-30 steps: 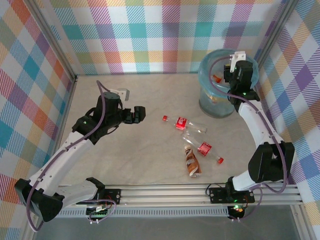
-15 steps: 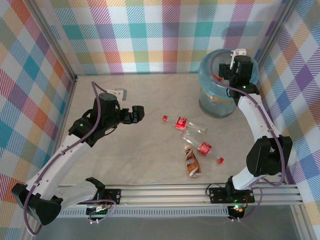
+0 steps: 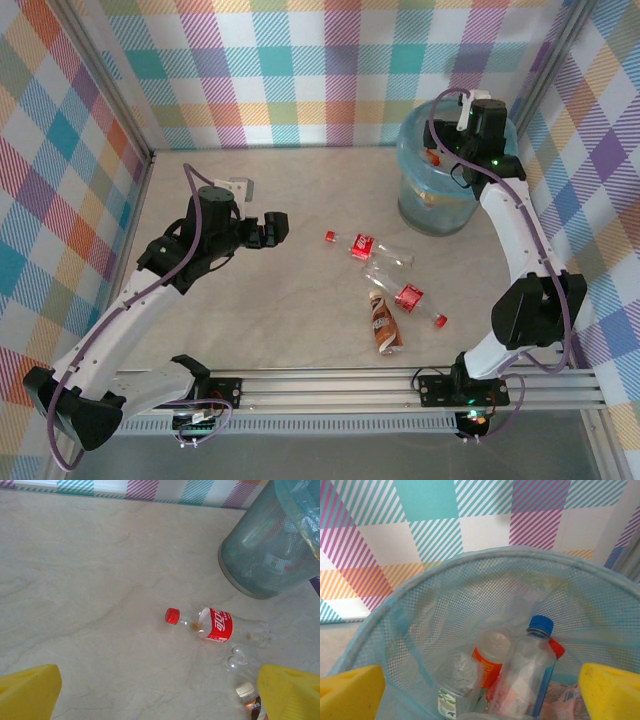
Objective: Put the plastic bottles in the bin
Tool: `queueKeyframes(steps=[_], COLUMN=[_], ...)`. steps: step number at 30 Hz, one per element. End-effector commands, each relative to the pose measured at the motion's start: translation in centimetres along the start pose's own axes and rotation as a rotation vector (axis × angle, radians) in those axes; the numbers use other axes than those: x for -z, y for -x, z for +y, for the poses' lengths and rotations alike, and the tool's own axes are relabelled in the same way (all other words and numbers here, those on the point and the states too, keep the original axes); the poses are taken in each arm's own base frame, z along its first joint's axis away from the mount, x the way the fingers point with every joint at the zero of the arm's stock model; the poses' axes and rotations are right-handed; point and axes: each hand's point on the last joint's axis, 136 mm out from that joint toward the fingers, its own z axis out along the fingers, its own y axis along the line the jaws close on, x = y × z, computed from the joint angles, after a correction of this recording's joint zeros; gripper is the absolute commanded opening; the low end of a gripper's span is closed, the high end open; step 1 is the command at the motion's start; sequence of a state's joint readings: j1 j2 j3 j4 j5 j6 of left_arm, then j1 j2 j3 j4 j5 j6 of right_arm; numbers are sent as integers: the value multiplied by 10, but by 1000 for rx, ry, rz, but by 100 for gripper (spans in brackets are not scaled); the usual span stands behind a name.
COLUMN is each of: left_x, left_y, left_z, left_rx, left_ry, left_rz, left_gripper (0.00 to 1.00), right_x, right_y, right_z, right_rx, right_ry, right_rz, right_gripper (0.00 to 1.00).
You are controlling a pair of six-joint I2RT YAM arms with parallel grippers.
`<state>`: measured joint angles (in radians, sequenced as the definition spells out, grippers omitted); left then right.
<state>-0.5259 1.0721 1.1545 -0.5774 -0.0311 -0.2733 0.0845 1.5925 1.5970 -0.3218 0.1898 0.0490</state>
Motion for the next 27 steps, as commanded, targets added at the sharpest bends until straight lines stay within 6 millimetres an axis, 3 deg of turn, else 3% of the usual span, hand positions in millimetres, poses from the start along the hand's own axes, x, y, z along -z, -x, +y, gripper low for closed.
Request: queueKeyframes(steps=[1,16,22,27], left_x=[-3,-29,-40,-55], left_y=[-11,-16,-35,-54], left_z=[3,-10,-14,-22], left_rx=[3,33,109,185], left_ry=[10,-40,-64,-92], left_rz=[31,102,186,279], left_gripper=[100,100,100,100], right_x=[19,95,130,161], right_y=[14,25,23,6], right_z=[6,29,44,65], right_rx=[-49,-142,-169,-179], right_ry=[47,206,311,458], right_rz=[-22,-76,-90,-57], right_gripper=[98,92,88,84])
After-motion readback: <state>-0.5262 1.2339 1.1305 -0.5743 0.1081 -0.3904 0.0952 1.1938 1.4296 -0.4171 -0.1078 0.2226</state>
